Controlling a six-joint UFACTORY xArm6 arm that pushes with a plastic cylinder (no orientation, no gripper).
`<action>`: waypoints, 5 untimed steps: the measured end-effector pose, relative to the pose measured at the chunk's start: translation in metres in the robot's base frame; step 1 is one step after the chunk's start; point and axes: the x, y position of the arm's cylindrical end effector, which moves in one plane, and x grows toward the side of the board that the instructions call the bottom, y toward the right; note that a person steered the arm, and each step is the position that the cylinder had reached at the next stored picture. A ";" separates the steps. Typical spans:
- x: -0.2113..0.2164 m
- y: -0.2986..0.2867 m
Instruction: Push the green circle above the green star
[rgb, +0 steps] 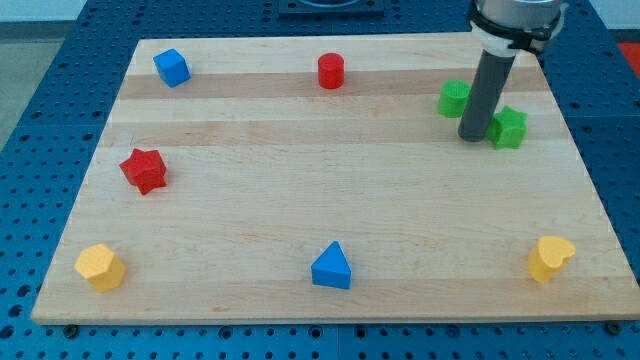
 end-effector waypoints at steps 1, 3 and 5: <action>-0.047 -0.016; -0.094 -0.032; -0.088 -0.074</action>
